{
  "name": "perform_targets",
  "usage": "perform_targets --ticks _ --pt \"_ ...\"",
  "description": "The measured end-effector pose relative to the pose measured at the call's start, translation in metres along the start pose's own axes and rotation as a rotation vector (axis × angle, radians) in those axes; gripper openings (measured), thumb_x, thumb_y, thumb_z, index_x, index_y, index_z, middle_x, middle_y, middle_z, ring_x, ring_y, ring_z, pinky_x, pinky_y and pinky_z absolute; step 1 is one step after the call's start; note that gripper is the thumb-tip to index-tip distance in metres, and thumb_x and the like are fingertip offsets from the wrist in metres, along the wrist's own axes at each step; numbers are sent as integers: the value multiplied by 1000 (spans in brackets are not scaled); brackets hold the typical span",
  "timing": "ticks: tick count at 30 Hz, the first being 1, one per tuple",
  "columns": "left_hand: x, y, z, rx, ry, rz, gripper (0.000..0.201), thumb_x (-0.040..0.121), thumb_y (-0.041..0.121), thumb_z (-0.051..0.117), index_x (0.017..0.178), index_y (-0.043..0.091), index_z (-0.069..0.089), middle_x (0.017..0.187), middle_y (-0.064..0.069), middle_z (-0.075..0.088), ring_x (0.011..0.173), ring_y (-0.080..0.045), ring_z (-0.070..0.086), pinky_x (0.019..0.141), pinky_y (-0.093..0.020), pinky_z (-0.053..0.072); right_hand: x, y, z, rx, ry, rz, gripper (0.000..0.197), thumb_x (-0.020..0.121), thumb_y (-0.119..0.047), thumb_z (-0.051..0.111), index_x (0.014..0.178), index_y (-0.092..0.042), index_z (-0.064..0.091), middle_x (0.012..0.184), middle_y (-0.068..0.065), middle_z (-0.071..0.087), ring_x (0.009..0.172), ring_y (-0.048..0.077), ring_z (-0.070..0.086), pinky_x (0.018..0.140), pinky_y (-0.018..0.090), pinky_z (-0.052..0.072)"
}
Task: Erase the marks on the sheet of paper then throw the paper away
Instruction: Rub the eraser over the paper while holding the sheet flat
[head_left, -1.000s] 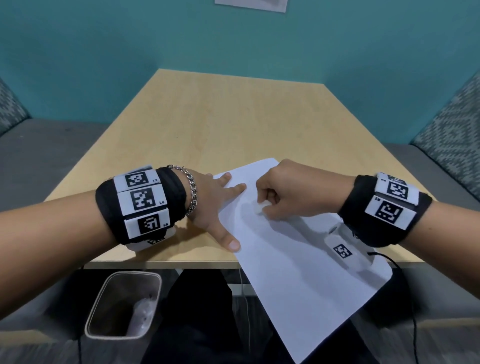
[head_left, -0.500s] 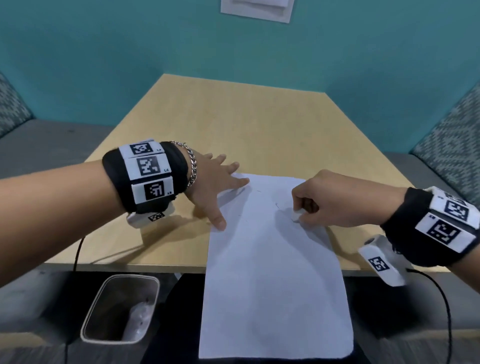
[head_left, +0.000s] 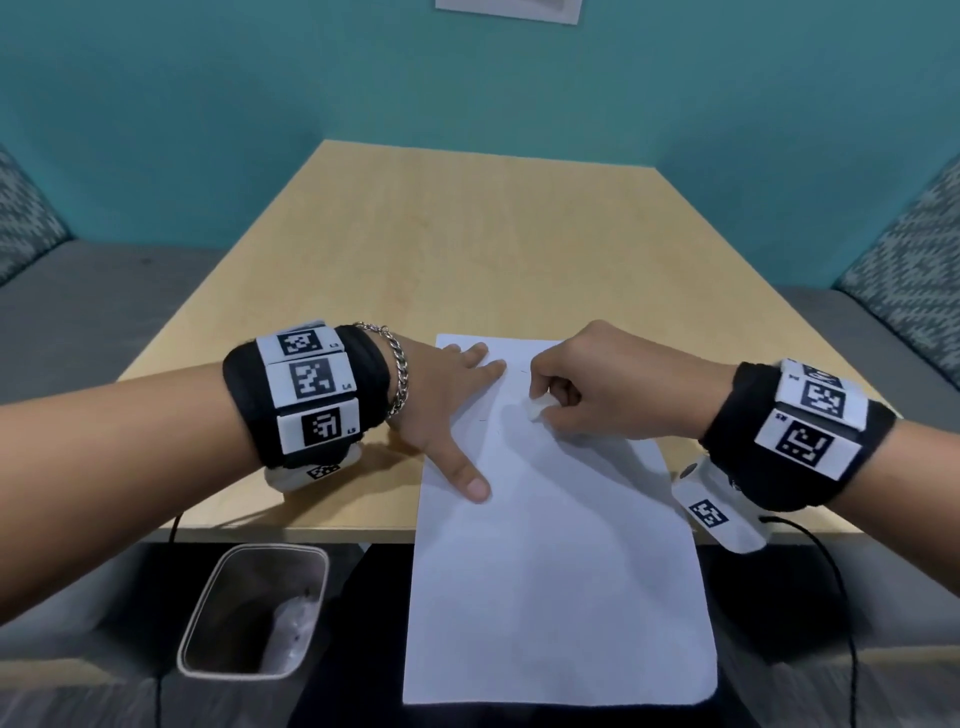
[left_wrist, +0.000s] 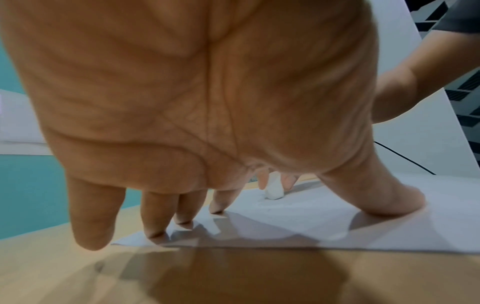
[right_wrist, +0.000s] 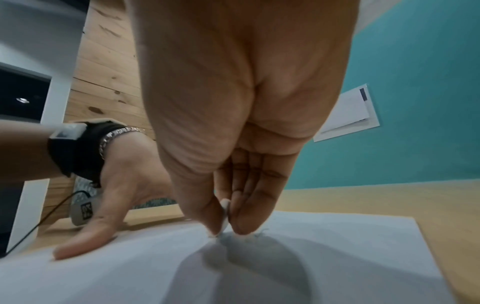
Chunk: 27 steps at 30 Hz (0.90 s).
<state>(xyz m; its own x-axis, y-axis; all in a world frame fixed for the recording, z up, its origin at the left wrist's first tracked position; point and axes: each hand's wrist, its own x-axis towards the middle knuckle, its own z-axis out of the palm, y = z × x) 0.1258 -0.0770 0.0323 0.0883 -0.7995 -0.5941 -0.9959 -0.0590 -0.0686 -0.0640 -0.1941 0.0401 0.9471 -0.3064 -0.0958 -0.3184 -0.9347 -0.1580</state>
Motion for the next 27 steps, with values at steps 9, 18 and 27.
perform_targets --ticks 9,18,27 --pt "4 1 -1 14 -8 -4 150 59 98 65 161 39 -27 173 4 -25 163 -25 3 127 -58 21 -1 -3 -2 5 -16 -4 18 88 -21 69 104 -21 75 72 -8 69 68 7 61 67 33 57" --pt "4 1 0 15 -4 -4 149 57 98 66 162 40 -23 174 2 -23 163 -26 3 126 -59 23 -4 -11 -9 16 -158 -49 12 88 -27 76 99 -25 76 75 -9 72 72 10 66 67 34 58" --pt "2 4 -2 49 -2 -17 148 61 96 66 163 37 -22 174 1 -23 163 -28 8 124 -60 27 -4 -13 -14 30 -236 -49 13 86 -26 78 98 -28 76 76 -9 72 75 9 66 64 29 55"
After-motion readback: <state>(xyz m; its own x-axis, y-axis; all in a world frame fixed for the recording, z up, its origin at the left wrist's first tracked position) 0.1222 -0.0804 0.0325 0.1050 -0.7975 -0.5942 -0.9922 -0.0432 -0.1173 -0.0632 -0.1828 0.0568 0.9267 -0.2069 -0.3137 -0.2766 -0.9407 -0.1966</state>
